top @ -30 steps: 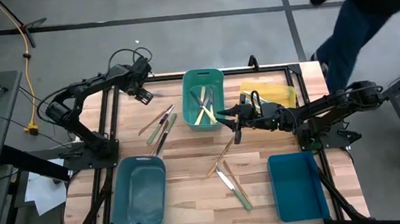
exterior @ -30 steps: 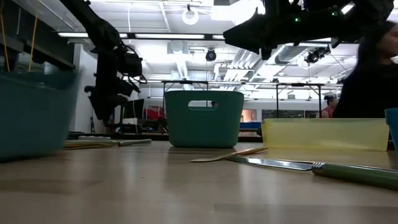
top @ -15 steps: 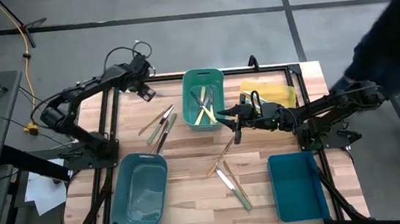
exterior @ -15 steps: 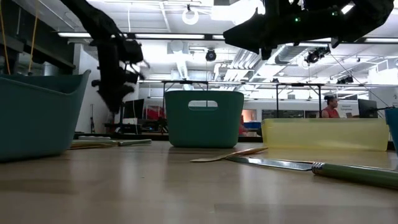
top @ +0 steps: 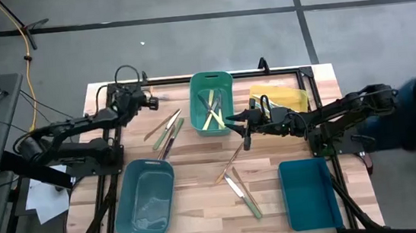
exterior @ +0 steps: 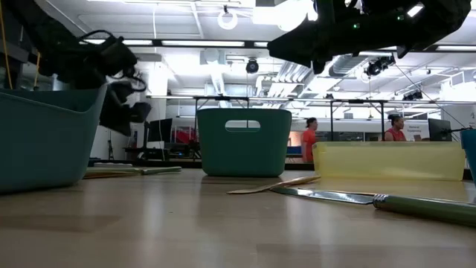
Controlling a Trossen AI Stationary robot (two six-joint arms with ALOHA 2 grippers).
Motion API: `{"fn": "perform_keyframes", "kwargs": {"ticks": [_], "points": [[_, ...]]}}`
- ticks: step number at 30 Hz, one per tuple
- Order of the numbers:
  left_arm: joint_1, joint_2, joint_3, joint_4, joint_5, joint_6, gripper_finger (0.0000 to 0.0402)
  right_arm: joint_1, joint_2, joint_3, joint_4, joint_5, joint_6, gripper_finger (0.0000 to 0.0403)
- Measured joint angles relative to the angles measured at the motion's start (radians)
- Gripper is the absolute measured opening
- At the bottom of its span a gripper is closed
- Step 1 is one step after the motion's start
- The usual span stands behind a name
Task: Sort silverware by color (type)
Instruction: Put the blue patterned knife into the yellow bin
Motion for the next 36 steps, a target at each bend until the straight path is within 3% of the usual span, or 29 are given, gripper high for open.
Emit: {"fn": "perform_keyframes", "kwargs": {"ticks": [14, 24, 36], "points": [[0.010, 0.287, -0.012, 0.189, -0.175, -0.052, 0.0000, 0.000, 0.000, 0.000, 0.014, 0.000, 0.007, 0.0113], [-0.013, 0.366, -0.011, 0.281, -0.299, -0.050, 0.0000, -0.002, 0.000, 0.000, 0.013, 0.000, 0.003, 0.0113], [-0.049, 0.469, 0.013, 0.285, -0.323, -0.057, 0.0000, -0.002, 0.000, 0.002, 0.013, 0.000, 0.007, 0.0113]]}}
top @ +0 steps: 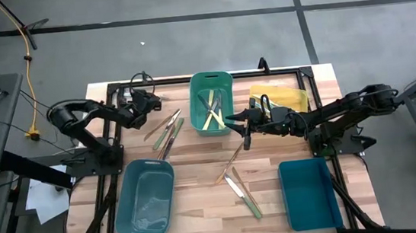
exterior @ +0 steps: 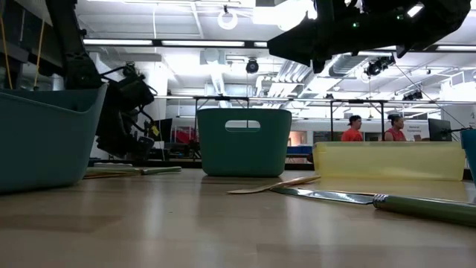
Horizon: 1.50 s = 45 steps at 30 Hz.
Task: Sort silverware by color (type)
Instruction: Put the blue patterned knife into the yellow bin
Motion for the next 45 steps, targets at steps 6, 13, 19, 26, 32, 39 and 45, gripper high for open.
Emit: {"fn": "perform_keyframes", "kwargs": {"ticks": [6, 13, 19, 26, 32, 39, 45], "points": [[-0.031, 0.084, 0.040, -0.003, -0.012, -0.001, 0.0000, 0.000, 0.000, 0.000, 0.000, 0.000, 0.000, 0.0113], [-0.066, 0.158, 0.089, -0.030, 0.008, -0.011, 0.0000, 0.000, 0.000, 0.000, 0.000, 0.000, 0.000, 0.0113], [-0.097, 0.149, 0.099, -0.047, 0.091, 0.057, 0.0000, 0.000, 0.000, 0.000, -0.001, 0.000, 0.000, 0.0113], [-0.131, 0.084, 0.099, -0.096, 0.285, 0.010, 0.0000, 0.000, 0.000, 0.000, -0.001, 0.000, 0.000, 0.0113], [-0.166, 0.020, 0.096, -0.167, 0.341, -0.004, 0.0000, 0.000, 0.000, 0.000, -0.001, 0.000, 0.000, 0.0113], [-0.090, -0.079, 0.096, -0.062, 0.272, 0.014, 0.0000, 0.000, 0.000, 0.000, -0.001, 0.000, 0.000, 0.0113], [-0.034, -0.006, 0.096, 0.020, 0.267, -0.031, 0.0000, -0.010, 0.000, 0.000, -0.001, 0.000, 0.000, 0.0113]]}}
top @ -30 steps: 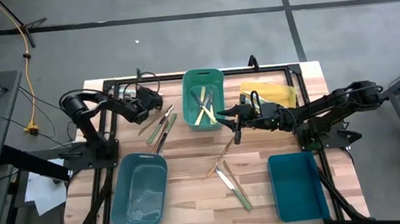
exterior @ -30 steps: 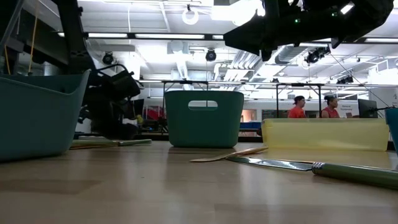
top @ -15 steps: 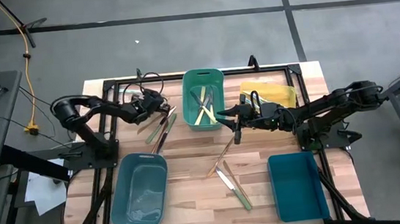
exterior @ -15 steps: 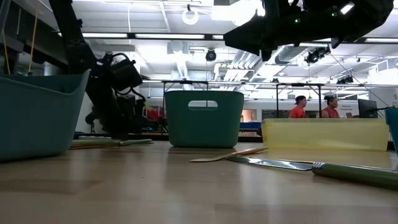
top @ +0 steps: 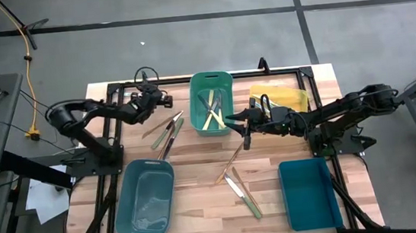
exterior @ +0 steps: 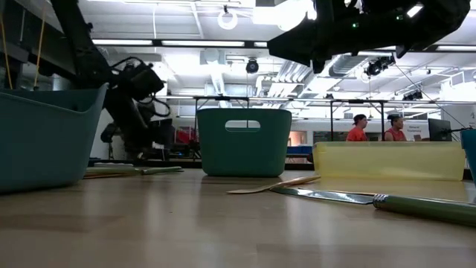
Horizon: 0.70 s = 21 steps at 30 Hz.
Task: Sort silverware by color (type)
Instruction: Put the blue patterned knife into the yellow bin
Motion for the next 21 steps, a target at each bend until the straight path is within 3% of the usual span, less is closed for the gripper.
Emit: {"fn": "perform_keyframes", "kwargs": {"ticks": [5, 8, 21], "points": [[0.004, 0.109, 0.050, 0.058, -0.041, -0.022, 0.0000, -0.008, 0.000, 0.000, 0.000, 0.000, 0.000, 0.0113], [-0.026, 0.135, 0.088, -0.002, -0.133, -0.031, 0.0000, -0.008, 0.000, 0.000, 0.000, 0.000, 0.021, 0.0113], [-0.073, 0.237, 0.137, -0.204, -0.198, -0.030, 0.0000, -0.008, 0.000, 0.000, -0.014, 0.000, 0.098, 0.0113]]}}
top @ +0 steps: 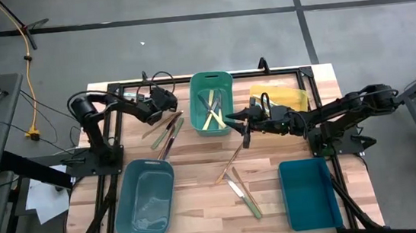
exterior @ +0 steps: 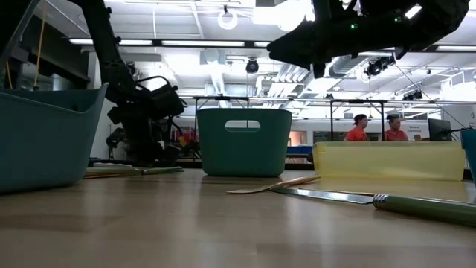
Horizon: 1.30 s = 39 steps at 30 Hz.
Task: Sort silverware by color (type)
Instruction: Put the blue patterned knife into the yellow bin
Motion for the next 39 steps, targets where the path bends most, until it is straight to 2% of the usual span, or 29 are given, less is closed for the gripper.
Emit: {"fn": "perform_keyframes", "kwargs": {"ticks": [4, 8, 11, 17, 24, 27, 31, 35, 37, 39], "points": [[-0.013, -0.005, 0.000, -0.004, 0.060, 0.000, 0.0000, 0.000, 0.000, 0.000, -0.004, 0.000, 0.008, 0.0113], [-0.038, -0.028, 0.001, -0.001, 0.178, 0.007, 0.0000, 0.000, 0.000, 0.000, -0.018, 0.000, 0.008, 0.0113], [-0.079, -0.041, 0.001, -0.004, 0.215, 0.001, 0.0000, 0.000, 0.000, 0.000, -0.029, 0.000, 0.007, 0.0113], [-0.184, -0.067, -0.004, -0.019, 0.246, -0.054, 0.0000, 0.000, 0.000, 0.000, -0.040, 0.000, 0.007, 0.0113], [-0.268, -0.112, -0.006, -0.043, 0.218, -0.089, 0.0000, 0.000, 0.000, 0.000, -0.040, 0.000, 0.007, 0.0113], [-0.269, -0.168, -0.001, -0.088, 0.227, -0.065, 0.0000, 0.000, 0.000, 0.000, -0.040, 0.000, 0.007, 0.0113], [-0.255, -0.281, 0.021, -0.161, 0.178, -0.010, 0.0000, 0.000, 0.000, 0.000, -0.040, 0.000, 0.007, 0.0113], [-0.240, -0.396, 0.032, -0.207, 0.151, 0.138, 0.0000, 0.000, 0.000, 0.000, -0.040, 0.000, 0.007, 0.0113], [-0.227, -0.444, 0.034, -0.210, 0.166, 0.233, 0.0000, 0.000, 0.000, 0.000, -0.040, 0.000, 0.007, 0.0113], [-0.198, -0.476, 0.034, -0.226, 0.238, 0.303, 0.0000, 0.000, 0.000, 0.000, -0.040, 0.000, 0.007, 0.0113]]}}
